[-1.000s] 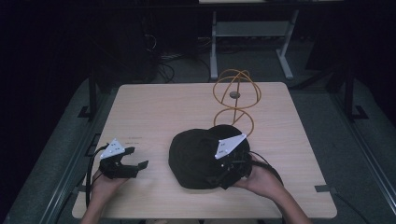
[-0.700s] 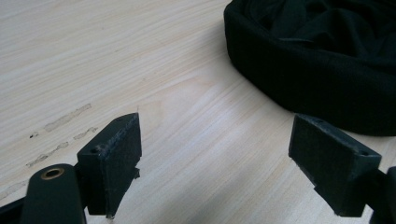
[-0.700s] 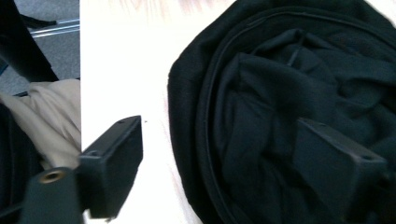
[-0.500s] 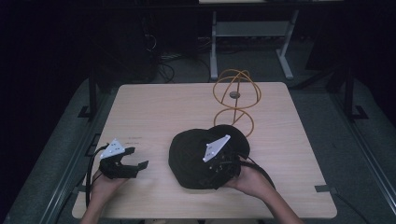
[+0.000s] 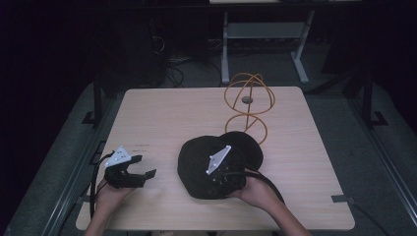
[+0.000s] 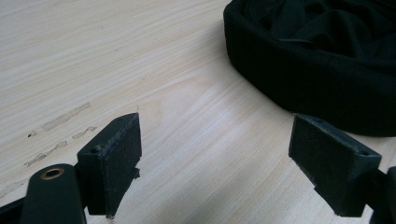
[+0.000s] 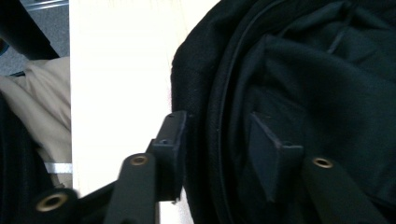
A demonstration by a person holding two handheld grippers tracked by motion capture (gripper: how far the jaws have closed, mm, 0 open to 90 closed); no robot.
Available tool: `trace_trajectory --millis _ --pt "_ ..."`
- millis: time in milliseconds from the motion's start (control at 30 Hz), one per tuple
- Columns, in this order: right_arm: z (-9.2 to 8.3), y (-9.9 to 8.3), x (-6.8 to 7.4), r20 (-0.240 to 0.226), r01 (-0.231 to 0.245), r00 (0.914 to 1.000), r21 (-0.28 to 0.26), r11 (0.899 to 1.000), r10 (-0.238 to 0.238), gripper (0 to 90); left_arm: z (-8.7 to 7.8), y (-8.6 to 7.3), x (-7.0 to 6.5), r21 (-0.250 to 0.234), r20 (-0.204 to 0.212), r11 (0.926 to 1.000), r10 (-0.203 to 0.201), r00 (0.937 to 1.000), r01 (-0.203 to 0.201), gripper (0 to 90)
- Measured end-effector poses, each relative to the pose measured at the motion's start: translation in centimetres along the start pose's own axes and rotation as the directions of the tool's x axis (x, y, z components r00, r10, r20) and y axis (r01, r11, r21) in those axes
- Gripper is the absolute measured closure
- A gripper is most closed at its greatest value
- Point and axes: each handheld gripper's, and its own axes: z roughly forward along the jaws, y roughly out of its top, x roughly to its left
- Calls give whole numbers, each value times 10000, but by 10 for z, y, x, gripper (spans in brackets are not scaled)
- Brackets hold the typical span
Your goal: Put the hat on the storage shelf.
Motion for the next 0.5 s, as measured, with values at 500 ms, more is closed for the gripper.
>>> trace_trajectory --millis 500 --pt "12 -1 3 -174 257 9995 344 9991 -252 777 -1 0 0 -73 111 9999 -105 9999 106 168"
